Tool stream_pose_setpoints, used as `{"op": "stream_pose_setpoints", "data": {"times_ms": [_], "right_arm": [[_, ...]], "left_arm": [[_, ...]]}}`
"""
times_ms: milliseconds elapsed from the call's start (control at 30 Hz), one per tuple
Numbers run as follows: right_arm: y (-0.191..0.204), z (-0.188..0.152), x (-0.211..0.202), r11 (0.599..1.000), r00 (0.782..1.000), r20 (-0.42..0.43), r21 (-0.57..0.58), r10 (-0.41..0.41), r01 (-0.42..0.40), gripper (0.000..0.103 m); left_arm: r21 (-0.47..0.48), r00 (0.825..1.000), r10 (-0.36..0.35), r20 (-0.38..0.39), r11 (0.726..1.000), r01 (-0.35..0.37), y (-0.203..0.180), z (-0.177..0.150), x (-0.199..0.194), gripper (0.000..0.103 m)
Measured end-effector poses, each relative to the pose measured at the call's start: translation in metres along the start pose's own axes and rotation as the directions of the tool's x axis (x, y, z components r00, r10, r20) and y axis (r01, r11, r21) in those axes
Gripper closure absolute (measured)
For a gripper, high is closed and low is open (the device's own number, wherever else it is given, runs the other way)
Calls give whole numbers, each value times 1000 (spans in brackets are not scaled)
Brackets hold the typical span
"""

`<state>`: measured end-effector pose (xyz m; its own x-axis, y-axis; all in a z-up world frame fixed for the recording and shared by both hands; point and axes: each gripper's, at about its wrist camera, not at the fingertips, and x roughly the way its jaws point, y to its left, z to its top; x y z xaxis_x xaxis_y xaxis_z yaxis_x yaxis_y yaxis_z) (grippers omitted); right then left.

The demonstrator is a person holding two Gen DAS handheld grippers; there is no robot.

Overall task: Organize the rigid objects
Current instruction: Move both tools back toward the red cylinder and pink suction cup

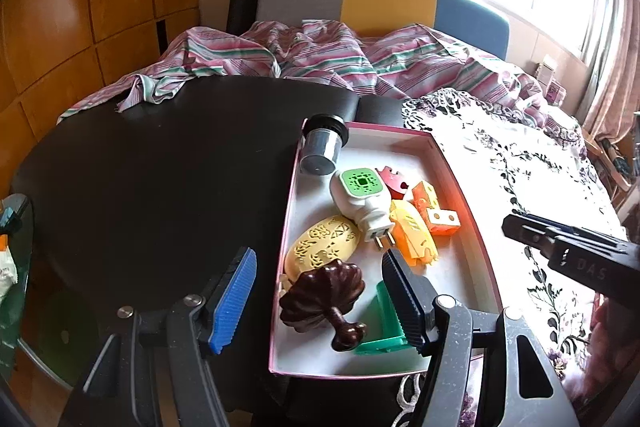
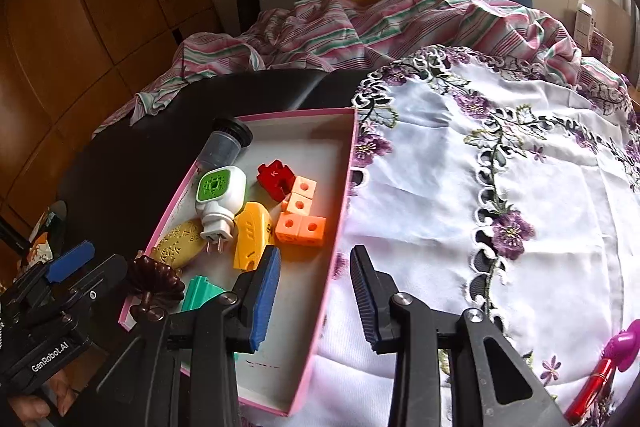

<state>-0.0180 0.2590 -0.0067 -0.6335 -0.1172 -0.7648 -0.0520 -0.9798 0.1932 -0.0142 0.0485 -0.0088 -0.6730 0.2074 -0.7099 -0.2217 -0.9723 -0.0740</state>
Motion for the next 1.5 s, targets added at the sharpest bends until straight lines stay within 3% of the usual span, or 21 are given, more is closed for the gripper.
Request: {"op": "stream_pose_setpoints", "data": {"times_ms": [400, 667, 1100, 1500], "right_arm": [[-55, -4, -48, 994, 998, 34, 101, -50, 46, 66], [-107, -11, -81, 970, 989, 55, 211, -137, 123, 66], [-189, -40, -128, 890, 961, 45, 391, -271, 233, 66], [-238, -80, -155, 807, 943, 24, 524, -333, 271, 66]], "left_arm": [[82, 999, -45, 7, 996, 44, -30, 1, -2, 37], [154, 996, -91, -2, 984, 90, -59, 1, 0, 37], [236, 987, -157, -26, 959, 159, -101, -2, 5, 37], [310, 970, -234, -73, 919, 245, -143, -5, 13, 37]]}}
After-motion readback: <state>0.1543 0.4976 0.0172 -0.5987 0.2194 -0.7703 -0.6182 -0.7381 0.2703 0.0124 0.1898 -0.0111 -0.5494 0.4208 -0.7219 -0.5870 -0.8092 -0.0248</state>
